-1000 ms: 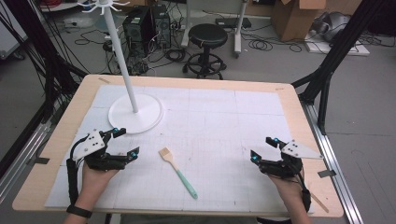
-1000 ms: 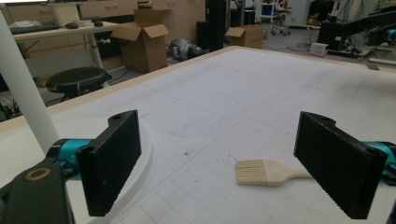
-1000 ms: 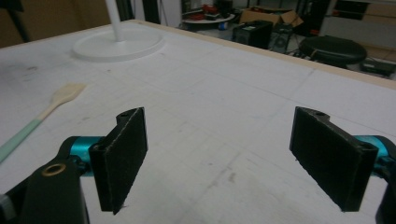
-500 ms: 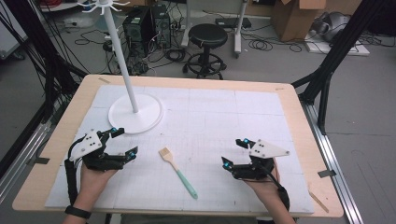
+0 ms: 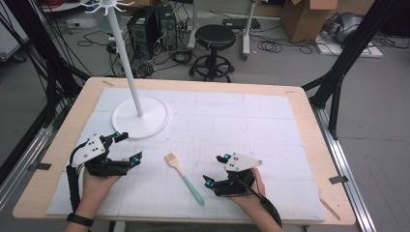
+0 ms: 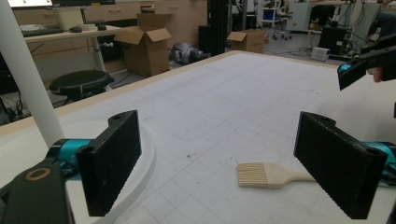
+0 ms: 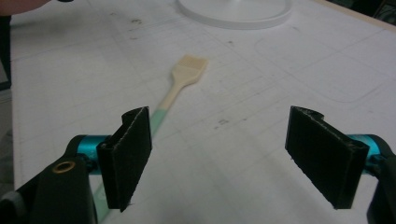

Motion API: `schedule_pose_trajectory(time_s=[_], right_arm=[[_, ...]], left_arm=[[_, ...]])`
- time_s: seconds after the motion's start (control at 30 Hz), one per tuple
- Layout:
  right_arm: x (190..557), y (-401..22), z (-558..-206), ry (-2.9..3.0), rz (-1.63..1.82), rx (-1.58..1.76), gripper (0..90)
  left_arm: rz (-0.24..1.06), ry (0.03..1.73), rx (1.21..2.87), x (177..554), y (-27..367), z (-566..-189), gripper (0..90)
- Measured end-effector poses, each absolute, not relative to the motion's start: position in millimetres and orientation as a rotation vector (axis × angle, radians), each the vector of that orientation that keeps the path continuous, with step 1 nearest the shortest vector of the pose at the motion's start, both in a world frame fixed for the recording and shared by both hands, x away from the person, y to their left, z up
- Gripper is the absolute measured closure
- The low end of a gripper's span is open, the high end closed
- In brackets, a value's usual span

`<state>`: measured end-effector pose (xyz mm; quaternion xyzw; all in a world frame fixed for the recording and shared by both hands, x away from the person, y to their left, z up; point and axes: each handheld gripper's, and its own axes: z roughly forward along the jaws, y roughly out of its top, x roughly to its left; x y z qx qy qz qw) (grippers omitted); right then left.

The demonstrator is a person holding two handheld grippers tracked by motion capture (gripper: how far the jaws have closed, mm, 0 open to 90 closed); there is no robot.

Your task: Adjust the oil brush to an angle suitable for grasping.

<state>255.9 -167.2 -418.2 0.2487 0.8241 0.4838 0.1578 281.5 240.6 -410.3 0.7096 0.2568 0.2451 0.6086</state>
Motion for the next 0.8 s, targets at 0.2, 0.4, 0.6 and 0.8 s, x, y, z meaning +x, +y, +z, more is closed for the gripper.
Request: schedule_pose_trajectory(time_s=[0.2, 0.4, 0.6, 0.8], right_arm=[[251.6, -149.0, -424.3, 2.417, 1.352, 0.779, 27.5], [248.3, -136.0, -430.4, 2.467, 1.332, 0.753, 32.6], [247.5, -126.6, -435.9, 2.536, 1.315, 0.71, 40.0], [243.7, -115.8, -442.9, 2.606, 1.269, 0.661, 48.3]], left_arm=[[0.569, 0.591, 1.648, 281.5, 240.6, -410.4, 15.4], [0.57, 0.591, 1.649, 281.5, 240.5, -410.5, 15.4], [0.572, 0.593, 1.649, 281.3, 240.8, -410.4, 15.4], [0.572, 0.593, 1.649, 281.4, 241.0, -410.4, 15.4]])
